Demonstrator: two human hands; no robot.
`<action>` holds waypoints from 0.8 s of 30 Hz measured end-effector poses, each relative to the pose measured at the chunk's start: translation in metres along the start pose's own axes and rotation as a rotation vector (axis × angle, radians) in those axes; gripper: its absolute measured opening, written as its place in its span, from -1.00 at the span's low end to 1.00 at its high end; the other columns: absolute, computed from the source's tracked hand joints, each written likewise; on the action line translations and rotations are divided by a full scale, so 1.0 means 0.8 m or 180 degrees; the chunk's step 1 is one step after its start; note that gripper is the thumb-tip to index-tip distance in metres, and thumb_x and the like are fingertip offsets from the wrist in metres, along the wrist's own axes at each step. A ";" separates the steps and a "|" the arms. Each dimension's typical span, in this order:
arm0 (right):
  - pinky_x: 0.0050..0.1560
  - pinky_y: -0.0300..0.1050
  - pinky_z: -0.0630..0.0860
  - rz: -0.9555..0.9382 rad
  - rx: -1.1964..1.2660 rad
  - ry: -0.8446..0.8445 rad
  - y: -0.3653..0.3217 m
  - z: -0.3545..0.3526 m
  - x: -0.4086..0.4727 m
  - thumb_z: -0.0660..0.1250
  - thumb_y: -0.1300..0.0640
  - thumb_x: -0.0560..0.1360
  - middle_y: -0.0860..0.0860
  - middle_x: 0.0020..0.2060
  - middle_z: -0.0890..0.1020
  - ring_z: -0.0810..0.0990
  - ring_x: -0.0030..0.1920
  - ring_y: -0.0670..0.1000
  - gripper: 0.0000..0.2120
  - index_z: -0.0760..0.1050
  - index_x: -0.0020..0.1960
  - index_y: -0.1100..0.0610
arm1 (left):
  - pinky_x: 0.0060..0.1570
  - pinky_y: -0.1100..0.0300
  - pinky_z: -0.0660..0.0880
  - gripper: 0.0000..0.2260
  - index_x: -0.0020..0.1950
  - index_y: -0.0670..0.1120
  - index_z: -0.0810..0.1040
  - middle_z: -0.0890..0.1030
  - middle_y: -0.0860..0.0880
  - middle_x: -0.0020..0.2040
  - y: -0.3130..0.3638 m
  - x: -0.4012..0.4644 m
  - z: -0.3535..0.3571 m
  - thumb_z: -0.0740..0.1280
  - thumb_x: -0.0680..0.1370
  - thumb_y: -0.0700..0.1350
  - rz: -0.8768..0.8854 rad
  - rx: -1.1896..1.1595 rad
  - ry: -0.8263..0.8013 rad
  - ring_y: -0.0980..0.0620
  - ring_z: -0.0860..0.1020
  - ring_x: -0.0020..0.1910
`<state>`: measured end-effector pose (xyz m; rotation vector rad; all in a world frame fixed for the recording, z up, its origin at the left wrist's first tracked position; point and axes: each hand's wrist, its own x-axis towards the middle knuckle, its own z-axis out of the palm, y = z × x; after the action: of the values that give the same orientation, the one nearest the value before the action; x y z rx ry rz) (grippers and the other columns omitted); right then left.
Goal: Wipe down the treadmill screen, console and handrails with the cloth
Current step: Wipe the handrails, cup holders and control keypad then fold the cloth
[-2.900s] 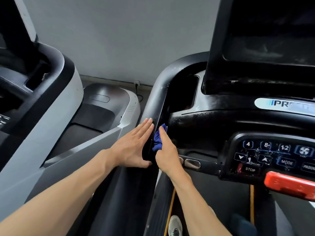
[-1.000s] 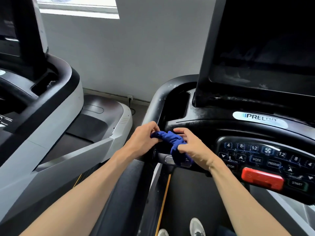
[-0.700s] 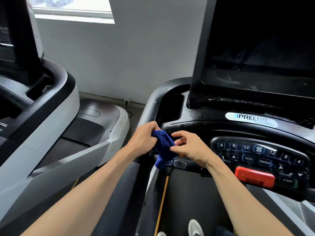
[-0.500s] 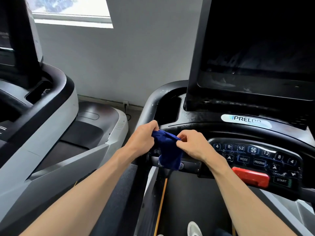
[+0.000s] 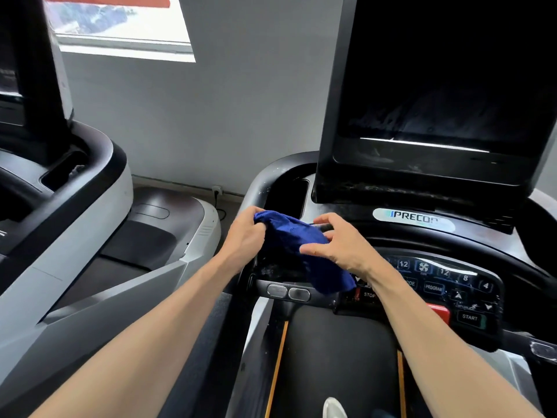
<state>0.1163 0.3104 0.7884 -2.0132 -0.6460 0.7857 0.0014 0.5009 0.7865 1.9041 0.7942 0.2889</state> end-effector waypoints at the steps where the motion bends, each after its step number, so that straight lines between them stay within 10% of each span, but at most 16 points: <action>1: 0.00 -0.12 0.57 0.0102 -0.0182 -0.0073 0.001 -0.006 0.000 0.62 -0.11 0.29 -0.05 -0.03 0.67 0.67 -0.07 -0.07 -0.38 0.42 0.25 -0.06 | -0.17 0.25 0.44 -0.66 -0.04 0.05 0.55 0.63 -0.01 -0.08 0.000 -0.001 0.000 0.14 0.51 -0.35 -0.0014 0.0011 0.0062 0.07 0.55 -0.12; 11: -0.39 -0.10 0.29 0.0371 -0.1205 0.0814 -0.021 -0.013 0.013 0.41 -0.39 0.35 0.00 -0.52 0.42 0.42 -0.44 0.03 -0.38 0.36 -0.46 0.13 | -0.17 0.13 0.36 -0.60 0.04 -0.05 0.53 0.59 -0.05 -0.12 -0.004 -0.031 0.018 0.09 0.41 -0.43 0.0072 0.0365 0.0429 -0.04 0.50 -0.14; 17: -0.22 -0.11 0.53 0.0743 0.2090 0.0003 -0.020 0.030 0.014 0.45 -0.28 0.43 0.25 -0.17 0.68 0.61 -0.25 0.12 -0.40 0.60 -0.10 0.33 | -0.17 0.13 0.52 -0.58 0.00 -0.05 0.59 0.66 -0.11 -0.14 -0.017 -0.057 0.054 0.10 0.35 -0.40 -0.0203 -0.0091 -0.0301 -0.05 0.57 -0.19; 24: -0.08 0.17 0.49 0.0554 0.1869 -0.0084 0.033 0.024 0.006 0.52 0.06 0.45 0.23 -0.13 0.66 0.62 -0.15 0.20 -0.80 0.62 -0.07 0.17 | 0.26 0.14 0.49 -0.66 0.28 -0.03 0.57 0.60 0.01 0.21 -0.062 -0.076 0.081 0.38 0.50 -0.19 -0.0137 0.0310 -0.0639 0.09 0.57 0.18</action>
<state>0.1096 0.3103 0.7561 -1.5297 -0.2127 0.9737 -0.0302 0.4293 0.7220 1.9679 0.7238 0.0317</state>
